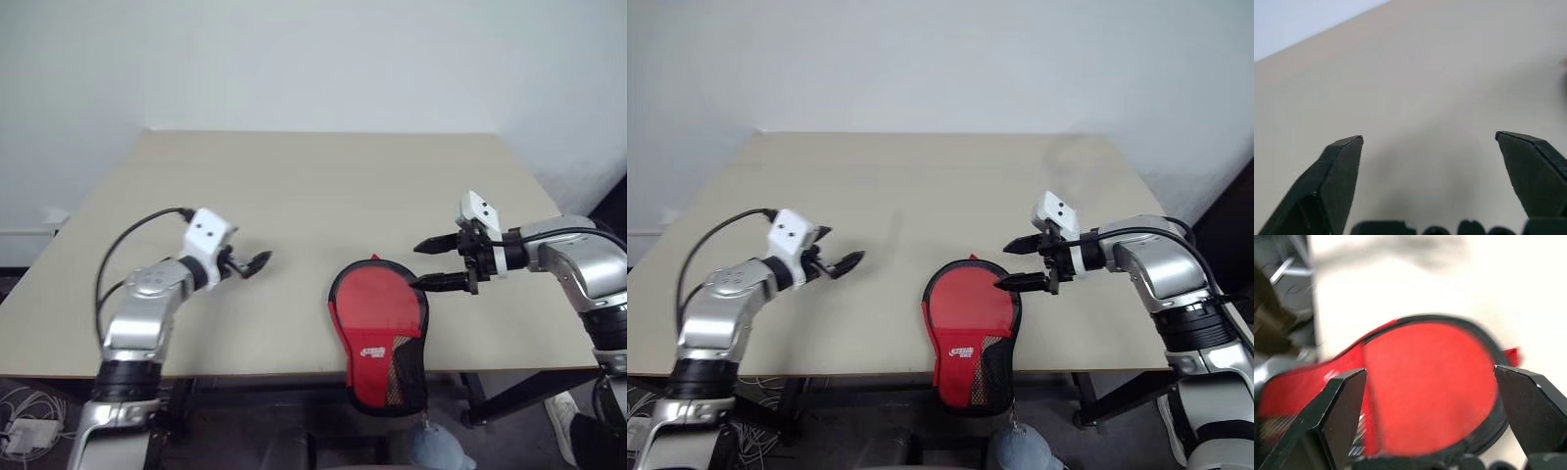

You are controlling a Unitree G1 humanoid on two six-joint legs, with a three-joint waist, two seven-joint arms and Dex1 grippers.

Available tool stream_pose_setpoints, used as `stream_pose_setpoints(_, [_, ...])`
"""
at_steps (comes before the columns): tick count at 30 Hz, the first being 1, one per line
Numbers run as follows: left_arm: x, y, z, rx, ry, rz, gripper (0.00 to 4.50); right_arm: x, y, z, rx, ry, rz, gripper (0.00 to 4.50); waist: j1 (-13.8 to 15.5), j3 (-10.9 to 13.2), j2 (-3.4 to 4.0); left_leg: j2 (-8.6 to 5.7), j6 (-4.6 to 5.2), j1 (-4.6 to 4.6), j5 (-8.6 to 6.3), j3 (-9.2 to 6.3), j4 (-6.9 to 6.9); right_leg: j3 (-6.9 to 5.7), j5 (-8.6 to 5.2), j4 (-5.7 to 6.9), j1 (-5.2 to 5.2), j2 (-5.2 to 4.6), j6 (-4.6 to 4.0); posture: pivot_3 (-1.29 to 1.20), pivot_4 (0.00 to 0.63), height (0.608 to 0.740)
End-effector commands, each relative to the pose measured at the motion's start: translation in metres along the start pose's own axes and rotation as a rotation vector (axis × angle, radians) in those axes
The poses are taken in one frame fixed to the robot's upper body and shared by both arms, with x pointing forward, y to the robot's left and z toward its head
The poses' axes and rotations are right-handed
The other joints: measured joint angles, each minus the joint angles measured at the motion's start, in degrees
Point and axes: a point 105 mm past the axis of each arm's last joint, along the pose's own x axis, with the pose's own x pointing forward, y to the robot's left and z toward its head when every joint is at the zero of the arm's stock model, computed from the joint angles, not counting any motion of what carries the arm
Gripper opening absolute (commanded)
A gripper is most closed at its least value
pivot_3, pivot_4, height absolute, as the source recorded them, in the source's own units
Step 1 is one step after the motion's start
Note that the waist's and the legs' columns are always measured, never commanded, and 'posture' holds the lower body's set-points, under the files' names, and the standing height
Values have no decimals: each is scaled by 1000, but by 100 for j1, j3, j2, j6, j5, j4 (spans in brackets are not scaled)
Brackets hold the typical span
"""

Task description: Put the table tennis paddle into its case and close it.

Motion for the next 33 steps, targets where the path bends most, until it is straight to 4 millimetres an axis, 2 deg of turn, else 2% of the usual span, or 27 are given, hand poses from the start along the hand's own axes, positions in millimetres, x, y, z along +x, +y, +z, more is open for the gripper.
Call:
stream_pose_setpoints(1, [-28,29,7,-44,-47,168,4473,1,-18,17,0,-73,-135,4500,32,2,-1,0,5,0,-4,0,1,-1,0,2,0,0,0,0,0,740])
stream_pose_setpoints(4, [-47,40,-7,-133,-33,246,4473,13,-18,18,35,-102,-146,4500,50,3,-1,6,5,4,-2,-6,5,-13,-1,8,4,1,-2,0,0,740])
stream_pose_setpoints(6, [-58,39,-19,-164,-4,280,4473,21,-18,17,60,-112,-148,4500,40,3,0,9,-1,13,2,-2,10,-12,3,12,9,2,-8,0,0,740])
stream_pose_setpoints(11, [-67,33,-33,-169,43,268,4473,35,-17,14,76,-119,-150,4500,31,3,0,11,-3,18,4,-1,15,-13,8,16,10,2,-16,0,0,740])
stream_pose_setpoints(15, [-65,41,-30,-170,40,277,4473,33,-18,23,98,-167,-181,4500,27,3,0,12,-2,16,4,-1,14,-12,8,17,9,5,-16,0,0,740])
stream_pose_setpoints(18, [-62,46,-25,-166,25,291,4473,29,-20,20,107,-167,-203,4500,27,3,0,12,-2,15,4,-1,14,-12,9,18,9,6,-16,0,0,740])
stream_pose_setpoints(27, [-48,38,-20,-153,16,238,4473,19,-23,4,142,-150,-271,4500,22,2,0,12,-2,16,5,2,13,-10,9,18,9,7,-15,0,0,740])
stream_pose_setpoints(33, [-41,41,-11,-157,-11,226,4473,14,-28,10,156,-171,-312,4500,24,2,0,13,-1,16,6,1,14,-10,9,19,9,8,-15,0,0,740])
